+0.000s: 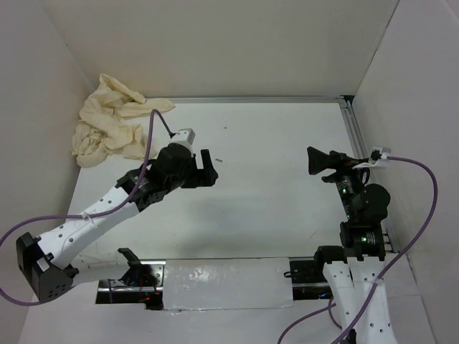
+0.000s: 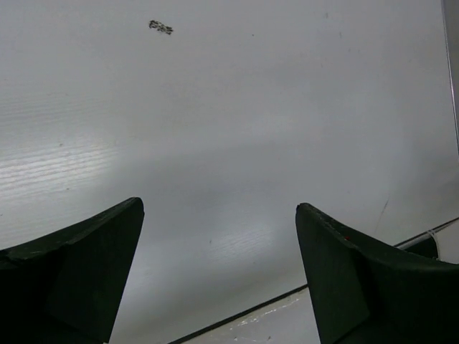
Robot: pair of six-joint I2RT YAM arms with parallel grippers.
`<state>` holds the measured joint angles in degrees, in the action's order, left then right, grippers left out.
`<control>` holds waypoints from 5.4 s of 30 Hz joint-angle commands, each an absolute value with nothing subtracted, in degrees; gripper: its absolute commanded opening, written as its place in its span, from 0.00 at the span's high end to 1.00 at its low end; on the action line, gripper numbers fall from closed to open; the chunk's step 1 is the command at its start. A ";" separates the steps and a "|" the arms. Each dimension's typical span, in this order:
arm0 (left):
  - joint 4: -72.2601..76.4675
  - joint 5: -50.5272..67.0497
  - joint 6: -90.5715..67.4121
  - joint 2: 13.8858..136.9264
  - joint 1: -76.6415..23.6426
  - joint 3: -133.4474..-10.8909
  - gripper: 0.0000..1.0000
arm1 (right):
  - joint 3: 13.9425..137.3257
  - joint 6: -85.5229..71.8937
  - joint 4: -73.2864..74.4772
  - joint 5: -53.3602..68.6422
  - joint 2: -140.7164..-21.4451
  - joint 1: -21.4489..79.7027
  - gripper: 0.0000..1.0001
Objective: Zip up the jacket
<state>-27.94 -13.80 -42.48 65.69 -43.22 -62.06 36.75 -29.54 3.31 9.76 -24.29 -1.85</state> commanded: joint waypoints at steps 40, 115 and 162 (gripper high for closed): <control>-42.12 -7.39 -47.49 129.39 8.71 -110.49 0.67 | 38.41 -30.23 10.19 12.49 -32.17 -1.14 0.00; -27.43 11.69 -42.89 94.13 -7.99 -67.33 0.01 | 59.18 -31.81 5.54 -3.34 -96.43 31.01 0.06; -24.87 16.88 -42.10 106.00 -13.89 -69.61 1.00 | 93.02 -37.97 12.68 -3.86 -116.84 34.72 0.67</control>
